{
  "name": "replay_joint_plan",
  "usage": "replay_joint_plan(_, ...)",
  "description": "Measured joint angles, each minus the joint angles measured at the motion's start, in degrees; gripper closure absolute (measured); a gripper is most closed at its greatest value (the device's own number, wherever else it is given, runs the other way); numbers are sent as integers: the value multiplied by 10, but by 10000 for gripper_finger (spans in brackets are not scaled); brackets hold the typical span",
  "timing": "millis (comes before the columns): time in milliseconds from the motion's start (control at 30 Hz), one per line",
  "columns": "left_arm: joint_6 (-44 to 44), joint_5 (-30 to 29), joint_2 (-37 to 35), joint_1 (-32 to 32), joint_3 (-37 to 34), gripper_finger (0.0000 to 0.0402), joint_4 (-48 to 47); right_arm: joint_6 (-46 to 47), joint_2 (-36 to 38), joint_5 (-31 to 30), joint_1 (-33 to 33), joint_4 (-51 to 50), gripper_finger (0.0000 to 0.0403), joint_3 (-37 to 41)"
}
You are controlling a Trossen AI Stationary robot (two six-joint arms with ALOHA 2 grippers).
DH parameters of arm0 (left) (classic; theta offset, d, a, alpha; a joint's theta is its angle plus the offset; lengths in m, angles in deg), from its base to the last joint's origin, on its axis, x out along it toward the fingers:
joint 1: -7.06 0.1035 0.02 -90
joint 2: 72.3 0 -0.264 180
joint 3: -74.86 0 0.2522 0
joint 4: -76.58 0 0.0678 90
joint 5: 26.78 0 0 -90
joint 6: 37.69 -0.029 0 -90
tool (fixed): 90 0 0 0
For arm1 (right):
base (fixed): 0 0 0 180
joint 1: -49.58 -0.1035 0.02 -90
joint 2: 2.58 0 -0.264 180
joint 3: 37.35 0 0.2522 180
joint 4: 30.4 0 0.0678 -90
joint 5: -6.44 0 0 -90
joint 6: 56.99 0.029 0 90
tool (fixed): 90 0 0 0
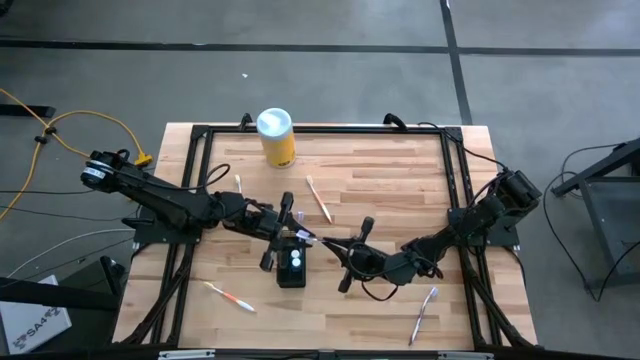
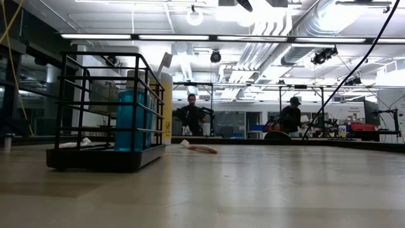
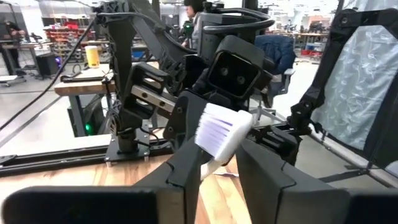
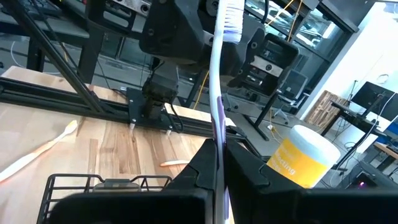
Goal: Pick & Place toothbrushing station
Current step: Put the left purple toothbrush into the top section of the black wire organizer
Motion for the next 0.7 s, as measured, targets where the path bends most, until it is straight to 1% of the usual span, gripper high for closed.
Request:
replay_joint_plan(300,0,-9,0,0,0,389,2,0,0,-1,1,0,395,0)
replay_joint_plan(433,-9,-8,0,0,0,392,3,-2,0,0,1,0,391,0)
replay_joint_plan(700,-4,-9,0,0,0,394,3,-14,0,-2,1,1,341,0)
